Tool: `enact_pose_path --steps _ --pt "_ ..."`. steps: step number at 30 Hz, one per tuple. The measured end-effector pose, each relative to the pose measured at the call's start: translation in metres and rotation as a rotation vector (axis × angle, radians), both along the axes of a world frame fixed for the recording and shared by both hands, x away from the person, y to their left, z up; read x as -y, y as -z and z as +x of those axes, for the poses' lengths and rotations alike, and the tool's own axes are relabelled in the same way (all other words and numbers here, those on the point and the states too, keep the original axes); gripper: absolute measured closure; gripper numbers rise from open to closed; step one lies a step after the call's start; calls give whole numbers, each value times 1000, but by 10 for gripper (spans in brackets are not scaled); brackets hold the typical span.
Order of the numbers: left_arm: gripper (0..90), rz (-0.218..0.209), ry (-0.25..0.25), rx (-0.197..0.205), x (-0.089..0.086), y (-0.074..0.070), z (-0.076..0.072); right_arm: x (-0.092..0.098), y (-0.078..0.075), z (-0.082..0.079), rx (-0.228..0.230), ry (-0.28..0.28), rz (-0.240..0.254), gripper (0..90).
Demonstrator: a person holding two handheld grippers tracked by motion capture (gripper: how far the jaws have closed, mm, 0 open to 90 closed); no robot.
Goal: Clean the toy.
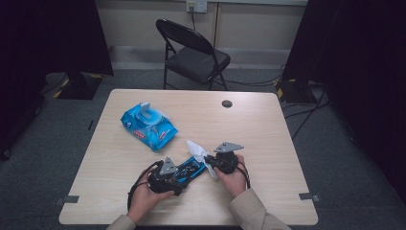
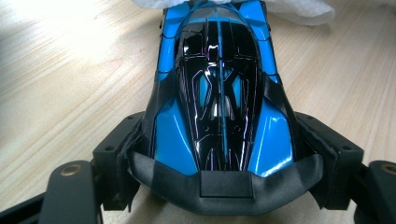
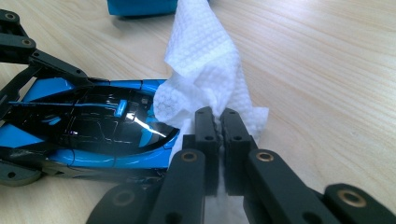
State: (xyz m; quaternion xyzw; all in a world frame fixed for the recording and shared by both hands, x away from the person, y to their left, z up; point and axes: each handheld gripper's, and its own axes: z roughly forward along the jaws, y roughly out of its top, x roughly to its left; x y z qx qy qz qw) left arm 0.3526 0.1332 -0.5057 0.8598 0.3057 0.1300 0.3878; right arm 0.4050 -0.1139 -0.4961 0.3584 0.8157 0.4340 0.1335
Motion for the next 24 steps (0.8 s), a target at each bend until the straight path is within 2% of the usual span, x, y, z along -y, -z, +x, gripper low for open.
enact_pose_path --steps 9,17,19,22,24 --pt "246 0 1 0 0 0 0 0 -1 0 -6 8 -1 880" --pt "246 0 1 0 0 0 0 1 0 0 -21 27 22 881" --pt "246 1 1 0 0 0 0 1 0 0 -14 24 14 881" --pt "246 0 1 0 0 0 0 4 -1 0 3 55 -24 881" --pt "246 -1 0 -1 0 0 0 10 1 2 -27 69 18 881"
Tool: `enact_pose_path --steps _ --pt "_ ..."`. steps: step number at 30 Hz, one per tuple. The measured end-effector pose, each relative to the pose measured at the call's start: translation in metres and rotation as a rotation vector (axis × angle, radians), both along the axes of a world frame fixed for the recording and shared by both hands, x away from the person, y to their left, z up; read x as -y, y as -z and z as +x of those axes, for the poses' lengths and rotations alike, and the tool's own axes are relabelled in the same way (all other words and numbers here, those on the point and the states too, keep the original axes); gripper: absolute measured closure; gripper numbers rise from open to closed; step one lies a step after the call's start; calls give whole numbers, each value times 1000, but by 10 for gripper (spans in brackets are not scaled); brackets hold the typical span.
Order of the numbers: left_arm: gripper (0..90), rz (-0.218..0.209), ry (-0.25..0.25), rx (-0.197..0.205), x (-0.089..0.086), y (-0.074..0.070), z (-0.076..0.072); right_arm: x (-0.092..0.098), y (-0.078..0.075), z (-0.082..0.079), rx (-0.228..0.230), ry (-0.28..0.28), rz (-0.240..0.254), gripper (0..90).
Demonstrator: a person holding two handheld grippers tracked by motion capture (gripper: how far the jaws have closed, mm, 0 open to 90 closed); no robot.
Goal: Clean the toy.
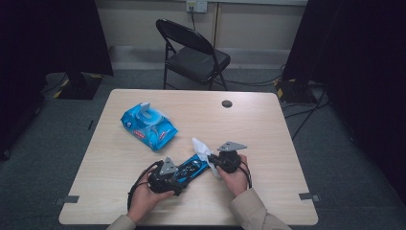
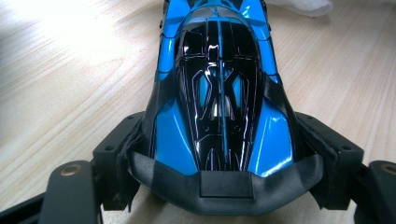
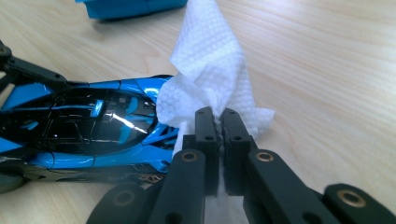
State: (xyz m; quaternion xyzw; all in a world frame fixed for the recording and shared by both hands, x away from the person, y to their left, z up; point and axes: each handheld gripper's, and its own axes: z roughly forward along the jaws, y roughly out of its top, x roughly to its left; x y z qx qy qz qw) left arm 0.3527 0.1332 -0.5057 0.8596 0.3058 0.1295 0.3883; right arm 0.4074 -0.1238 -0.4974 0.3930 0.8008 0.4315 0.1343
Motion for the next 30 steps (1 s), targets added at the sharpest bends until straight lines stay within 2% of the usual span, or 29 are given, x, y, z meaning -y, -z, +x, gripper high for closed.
enact_pose_path --steps 3,6,11,14,23,30 --pt "246 0 0 0 0 0 0 4 -1 1 -4 10 16 881" --pt "246 1 1 0 0 0 0 2 -8 -1 14 1 28 881" --pt "245 1 1 0 0 0 0 -9 -23 -8 51 -41 51 881" --pt "245 1 1 0 0 0 0 -17 -30 -12 58 -76 70 880" --pt "246 2 2 0 0 0 0 -44 -32 -23 15 -183 141 880" --pt "245 2 1 1 0 0 0 -64 -29 -31 2 -254 120 879"
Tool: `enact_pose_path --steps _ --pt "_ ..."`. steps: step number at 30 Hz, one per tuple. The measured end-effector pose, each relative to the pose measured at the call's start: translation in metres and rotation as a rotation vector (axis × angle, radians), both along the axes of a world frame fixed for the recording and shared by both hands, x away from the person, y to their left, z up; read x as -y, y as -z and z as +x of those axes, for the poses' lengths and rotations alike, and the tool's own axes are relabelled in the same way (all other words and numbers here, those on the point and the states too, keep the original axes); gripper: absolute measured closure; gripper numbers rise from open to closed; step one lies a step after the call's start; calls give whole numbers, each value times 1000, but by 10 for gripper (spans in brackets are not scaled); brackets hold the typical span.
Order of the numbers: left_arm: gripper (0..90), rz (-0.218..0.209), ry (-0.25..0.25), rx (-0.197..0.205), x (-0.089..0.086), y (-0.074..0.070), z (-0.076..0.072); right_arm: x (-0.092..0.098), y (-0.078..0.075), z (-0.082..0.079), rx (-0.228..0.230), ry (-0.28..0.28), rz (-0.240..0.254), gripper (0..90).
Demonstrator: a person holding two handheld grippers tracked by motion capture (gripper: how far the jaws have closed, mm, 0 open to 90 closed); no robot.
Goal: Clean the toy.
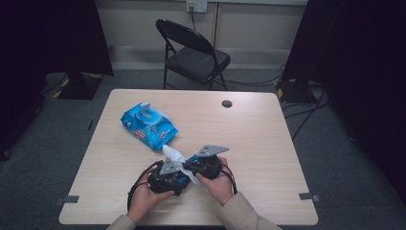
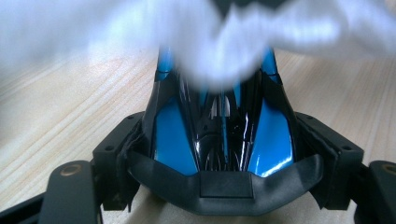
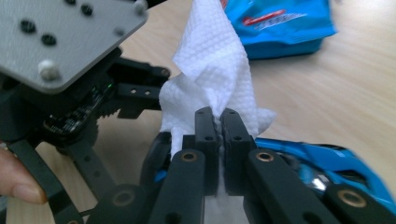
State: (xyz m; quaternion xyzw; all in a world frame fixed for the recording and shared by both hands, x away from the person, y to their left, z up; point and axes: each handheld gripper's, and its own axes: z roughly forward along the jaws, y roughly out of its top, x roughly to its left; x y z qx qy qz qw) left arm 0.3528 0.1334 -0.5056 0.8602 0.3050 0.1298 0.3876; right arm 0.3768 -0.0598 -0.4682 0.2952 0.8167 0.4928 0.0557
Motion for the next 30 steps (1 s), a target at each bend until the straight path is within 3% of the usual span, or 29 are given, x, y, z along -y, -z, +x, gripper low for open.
enact_pose_path --steps 8,15,22,30 --pt "245 0 0 -1 0 0 0 -20 14 -5 -15 -55 -43 879" --pt "245 -1 -1 0 0 0 0 -23 16 -3 -11 -77 -43 878" --pt "246 -3 -5 0 0 0 0 -27 18 -4 18 -68 -69 878" --pt "246 -3 -6 0 0 0 0 -28 19 -2 11 -58 -72 878"
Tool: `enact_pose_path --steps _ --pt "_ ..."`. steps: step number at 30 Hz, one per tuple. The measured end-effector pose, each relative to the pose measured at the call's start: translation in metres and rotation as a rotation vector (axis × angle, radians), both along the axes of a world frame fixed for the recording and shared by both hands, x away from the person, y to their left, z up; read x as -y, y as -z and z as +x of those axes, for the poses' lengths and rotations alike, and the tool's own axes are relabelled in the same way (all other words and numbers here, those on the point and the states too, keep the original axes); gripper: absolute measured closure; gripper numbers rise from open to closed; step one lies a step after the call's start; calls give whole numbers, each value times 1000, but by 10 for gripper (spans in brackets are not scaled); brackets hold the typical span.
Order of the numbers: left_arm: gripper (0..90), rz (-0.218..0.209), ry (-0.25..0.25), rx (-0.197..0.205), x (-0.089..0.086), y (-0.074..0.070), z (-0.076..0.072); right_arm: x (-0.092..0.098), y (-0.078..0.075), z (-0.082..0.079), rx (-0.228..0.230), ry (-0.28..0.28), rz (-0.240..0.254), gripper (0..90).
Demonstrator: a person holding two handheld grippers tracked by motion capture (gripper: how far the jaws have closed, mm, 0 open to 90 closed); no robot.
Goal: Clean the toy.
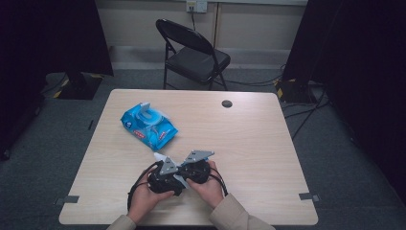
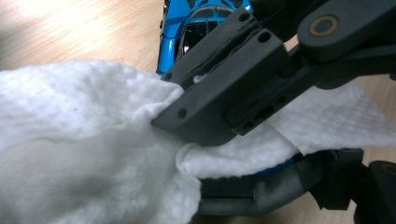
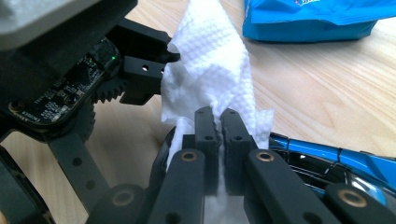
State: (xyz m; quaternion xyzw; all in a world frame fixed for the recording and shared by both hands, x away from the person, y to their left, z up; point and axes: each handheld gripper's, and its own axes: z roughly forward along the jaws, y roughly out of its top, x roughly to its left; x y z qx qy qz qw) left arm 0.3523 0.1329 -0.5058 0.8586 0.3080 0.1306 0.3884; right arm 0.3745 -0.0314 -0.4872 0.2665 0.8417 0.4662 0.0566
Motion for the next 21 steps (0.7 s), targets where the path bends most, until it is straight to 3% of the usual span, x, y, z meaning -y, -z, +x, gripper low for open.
enact_pose_path --steps 13,21 --pt "246 1 -6 -1 1 0 0 11 0 8 -32 46 33 879" --pt "246 3 -5 0 0 0 0 15 -2 11 -16 64 21 879"
